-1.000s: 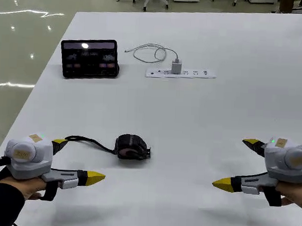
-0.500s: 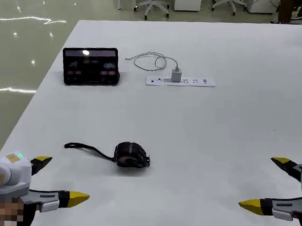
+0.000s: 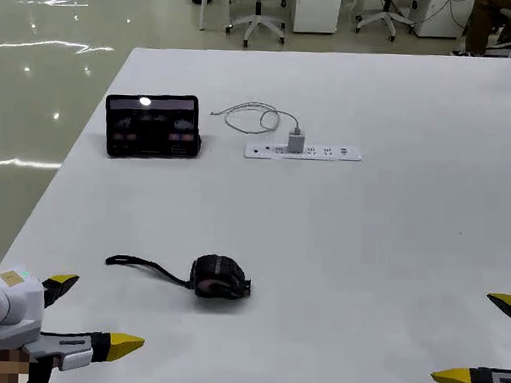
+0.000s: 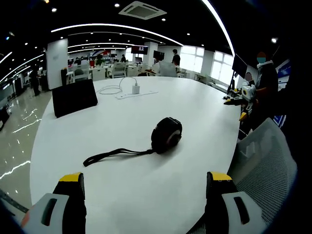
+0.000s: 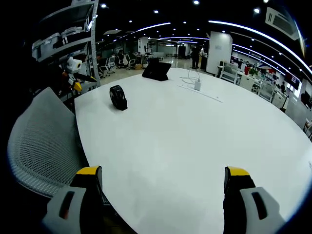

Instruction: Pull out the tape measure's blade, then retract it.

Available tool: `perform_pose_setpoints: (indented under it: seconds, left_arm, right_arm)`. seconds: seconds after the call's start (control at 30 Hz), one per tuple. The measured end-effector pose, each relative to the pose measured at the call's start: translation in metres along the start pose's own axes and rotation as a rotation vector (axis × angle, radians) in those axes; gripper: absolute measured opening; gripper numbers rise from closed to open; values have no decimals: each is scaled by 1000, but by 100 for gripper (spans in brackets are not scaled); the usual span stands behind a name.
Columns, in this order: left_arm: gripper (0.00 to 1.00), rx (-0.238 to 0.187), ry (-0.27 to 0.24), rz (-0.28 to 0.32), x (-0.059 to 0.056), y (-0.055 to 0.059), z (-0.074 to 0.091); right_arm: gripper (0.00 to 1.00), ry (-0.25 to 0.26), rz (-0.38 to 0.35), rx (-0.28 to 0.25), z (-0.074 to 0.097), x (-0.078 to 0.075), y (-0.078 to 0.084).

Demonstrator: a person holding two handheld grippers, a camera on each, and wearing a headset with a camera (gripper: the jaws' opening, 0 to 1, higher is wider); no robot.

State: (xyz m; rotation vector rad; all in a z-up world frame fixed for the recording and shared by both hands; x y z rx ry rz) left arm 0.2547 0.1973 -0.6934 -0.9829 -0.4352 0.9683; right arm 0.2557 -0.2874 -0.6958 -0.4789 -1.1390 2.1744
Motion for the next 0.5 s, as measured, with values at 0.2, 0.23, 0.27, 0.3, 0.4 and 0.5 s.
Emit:
perform_pose_setpoints:
  seconds: [0.2,0.23,0.27,0.3,0.4,0.5]
  left_arm:
    - [100,2,1,0,0,2,-3]
    - [100,0,6,3,0,1,-2]
    - [100,-1,7,4,-1,0,-2]
    - [100,0,4,-1,-1,0,-1]
    - [100,-5,6,4,-1,-1,0]
    - [100,-2,4,2,0,-1,1]
  right_arm:
    - [100,1,-4,-8,-3,0,-1]
    - [100,1,-5,-10,-3,0,-1]
    - [100,1,-9,-9,-3,0,0]
    - [100,1,-8,-8,-3,-1,1]
    - [100,3,-13,-10,-3,-1,2]
    - [100,0,-8,-6,-3,0,4]
Point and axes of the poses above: the centre of the closed fingertips' face, and the gripper's own axes: z roughly backward along the fingers, x roughly to its left, y roughly out of its underside, the point moved 1 cm from there along z, roughly backward along the fingers, and after that the axes turned 4 degrees about -x, right-handed, at the moved point
